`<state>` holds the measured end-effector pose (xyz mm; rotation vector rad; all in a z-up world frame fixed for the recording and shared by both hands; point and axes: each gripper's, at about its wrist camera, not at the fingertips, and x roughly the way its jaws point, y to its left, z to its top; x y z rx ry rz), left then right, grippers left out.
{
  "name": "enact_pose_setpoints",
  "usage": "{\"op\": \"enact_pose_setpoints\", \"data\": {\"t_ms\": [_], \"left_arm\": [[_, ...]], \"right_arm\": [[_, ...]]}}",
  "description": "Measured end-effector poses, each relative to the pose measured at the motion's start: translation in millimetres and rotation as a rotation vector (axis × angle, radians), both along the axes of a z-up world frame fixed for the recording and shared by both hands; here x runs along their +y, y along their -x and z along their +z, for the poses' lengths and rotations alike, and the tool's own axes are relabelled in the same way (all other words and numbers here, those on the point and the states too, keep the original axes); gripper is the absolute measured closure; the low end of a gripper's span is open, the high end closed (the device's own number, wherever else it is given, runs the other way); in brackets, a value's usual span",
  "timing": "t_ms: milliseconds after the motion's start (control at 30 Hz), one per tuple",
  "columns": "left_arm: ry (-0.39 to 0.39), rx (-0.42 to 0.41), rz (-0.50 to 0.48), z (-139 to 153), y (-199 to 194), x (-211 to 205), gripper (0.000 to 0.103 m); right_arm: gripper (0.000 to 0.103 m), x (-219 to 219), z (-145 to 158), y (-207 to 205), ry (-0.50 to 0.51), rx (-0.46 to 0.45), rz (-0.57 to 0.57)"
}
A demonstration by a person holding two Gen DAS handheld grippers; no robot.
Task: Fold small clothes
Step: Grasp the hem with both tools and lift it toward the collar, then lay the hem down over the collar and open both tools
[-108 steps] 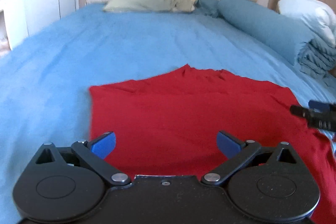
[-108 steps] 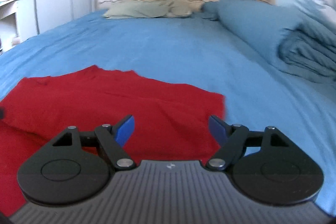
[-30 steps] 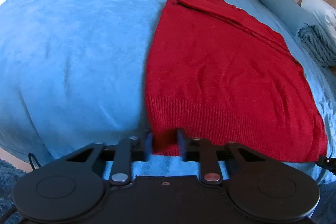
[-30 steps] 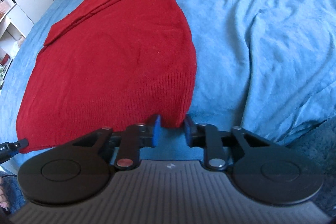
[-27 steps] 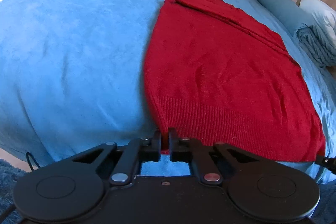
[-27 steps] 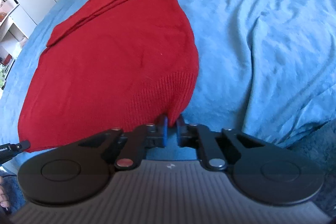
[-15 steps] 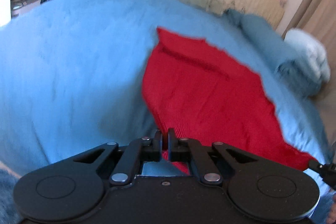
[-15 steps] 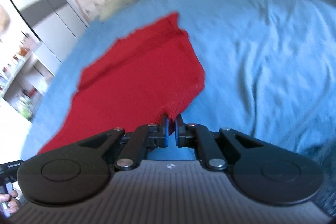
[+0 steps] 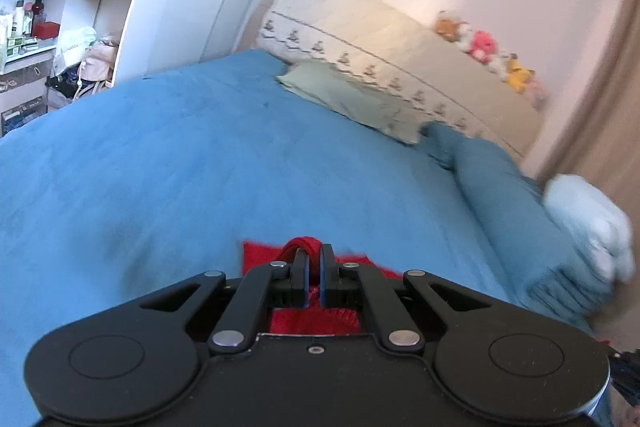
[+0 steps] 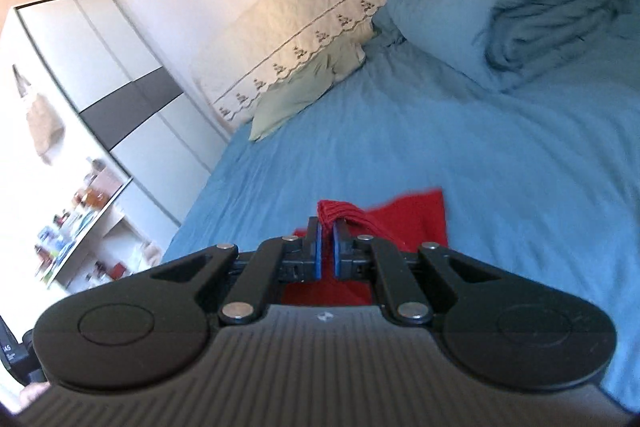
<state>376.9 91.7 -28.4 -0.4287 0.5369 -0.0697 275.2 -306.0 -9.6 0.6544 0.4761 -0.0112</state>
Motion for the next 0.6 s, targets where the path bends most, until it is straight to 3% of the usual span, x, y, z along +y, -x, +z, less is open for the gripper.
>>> {"op": "enact_pose_setpoints", "data": {"t_ms": [100, 233, 400, 533, 567, 600], "left_arm": [[-0.015, 0.031, 0.032, -20.6, -64.4, -9.7, 0.099], [-0.008, 0.099, 0.069, -63.0, -128.5, -20.8, 0.099], [-0.002, 0.183, 0.097, -108.0, -172.1, -19.5, 0.099], [-0.034, 0.19, 0.09, -122.6, -189.8, -16.8, 0.098], [-0.036, 0.188, 0.091, -123.0, -193.5, -16.9, 0.094], [-0.031, 0.177, 0.101, -122.8, -193.9, -15.7, 0.08]], "right_arm": [[0.082, -5.1, -10.7, -73.8, 0.066, 0.025, -0.005], [0.082, -12.6, -52.6, -151.2, 0.094, 0.066, -0.019], [0.082, -19.3, -112.4, -203.1, 0.112, 0.134, -0.024], [0.082, -19.9, -139.0, -225.2, 0.138, 0.15, -0.027], [0.078, -19.8, -143.5, -229.7, 0.143, 0.149, -0.027], [0.076, -18.2, -146.6, -232.7, 0.151, 0.149, -0.024]]}}
